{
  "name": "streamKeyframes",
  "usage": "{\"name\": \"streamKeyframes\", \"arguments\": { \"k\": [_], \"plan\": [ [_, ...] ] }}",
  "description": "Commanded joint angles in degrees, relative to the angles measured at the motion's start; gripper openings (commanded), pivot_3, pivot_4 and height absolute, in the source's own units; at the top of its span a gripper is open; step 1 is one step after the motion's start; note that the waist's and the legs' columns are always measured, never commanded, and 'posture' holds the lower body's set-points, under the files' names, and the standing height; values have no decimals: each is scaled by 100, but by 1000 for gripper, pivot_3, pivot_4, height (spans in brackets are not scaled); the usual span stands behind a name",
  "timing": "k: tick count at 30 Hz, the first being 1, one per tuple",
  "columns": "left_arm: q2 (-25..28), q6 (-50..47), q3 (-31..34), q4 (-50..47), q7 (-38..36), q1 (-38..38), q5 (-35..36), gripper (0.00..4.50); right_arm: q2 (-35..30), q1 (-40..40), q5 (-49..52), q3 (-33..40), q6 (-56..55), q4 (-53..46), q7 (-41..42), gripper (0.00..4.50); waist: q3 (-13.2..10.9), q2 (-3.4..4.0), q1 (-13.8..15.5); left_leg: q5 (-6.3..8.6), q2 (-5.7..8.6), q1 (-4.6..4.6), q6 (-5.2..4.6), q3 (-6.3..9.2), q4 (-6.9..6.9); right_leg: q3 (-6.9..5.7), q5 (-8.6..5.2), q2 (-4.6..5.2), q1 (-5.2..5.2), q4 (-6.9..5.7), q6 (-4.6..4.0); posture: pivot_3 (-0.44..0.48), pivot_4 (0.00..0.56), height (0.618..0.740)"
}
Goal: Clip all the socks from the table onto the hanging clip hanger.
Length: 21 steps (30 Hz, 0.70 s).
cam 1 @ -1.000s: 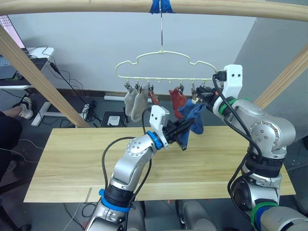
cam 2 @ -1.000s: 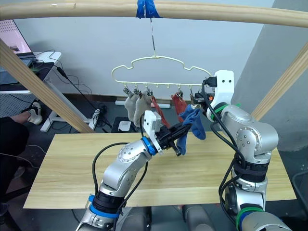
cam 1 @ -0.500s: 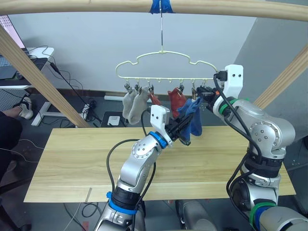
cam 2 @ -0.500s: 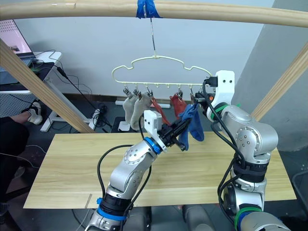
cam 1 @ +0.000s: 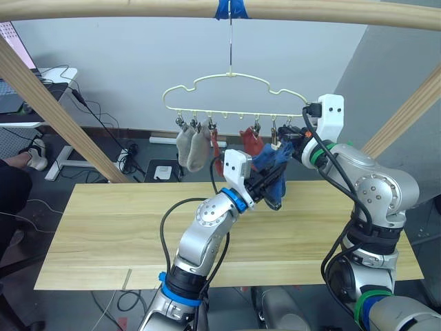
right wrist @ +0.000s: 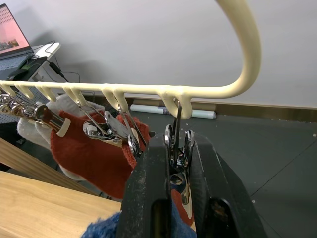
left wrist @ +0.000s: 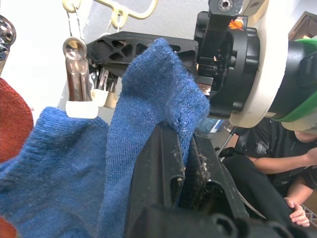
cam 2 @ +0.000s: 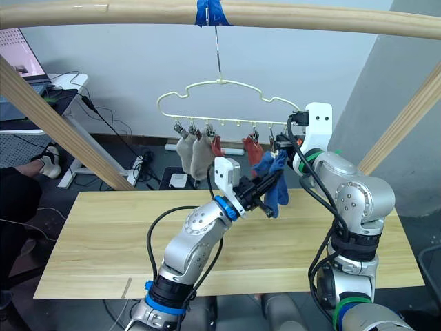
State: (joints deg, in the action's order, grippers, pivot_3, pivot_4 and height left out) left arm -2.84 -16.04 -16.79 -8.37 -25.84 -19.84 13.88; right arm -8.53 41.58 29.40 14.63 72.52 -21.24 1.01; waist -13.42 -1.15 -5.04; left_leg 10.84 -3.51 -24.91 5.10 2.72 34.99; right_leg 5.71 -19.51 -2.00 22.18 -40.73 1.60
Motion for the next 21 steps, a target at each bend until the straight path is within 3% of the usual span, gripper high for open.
{"name": "streamKeyframes", "arguments": {
  "k": [1, 21],
  "plan": [
    [-146, -42, 45, -61, 70, -20, 129, 10, 13, 63, 69, 112, 19, -281, -39, 152, 0, 0, 0, 0, 0, 0, 0, 0, 0, 0, 0, 0, 0, 0, 0, -117, 221, 740],
    [-327, 100, 331, 478, 276, -407, 134, 10, 150, 59, 98, 74, 79, -359, -85, 152, 0, 0, 0, 0, 1, -1, 0, -1, -1, 1, -1, 0, 0, 2, 3, -115, 210, 740]
  ]
}}
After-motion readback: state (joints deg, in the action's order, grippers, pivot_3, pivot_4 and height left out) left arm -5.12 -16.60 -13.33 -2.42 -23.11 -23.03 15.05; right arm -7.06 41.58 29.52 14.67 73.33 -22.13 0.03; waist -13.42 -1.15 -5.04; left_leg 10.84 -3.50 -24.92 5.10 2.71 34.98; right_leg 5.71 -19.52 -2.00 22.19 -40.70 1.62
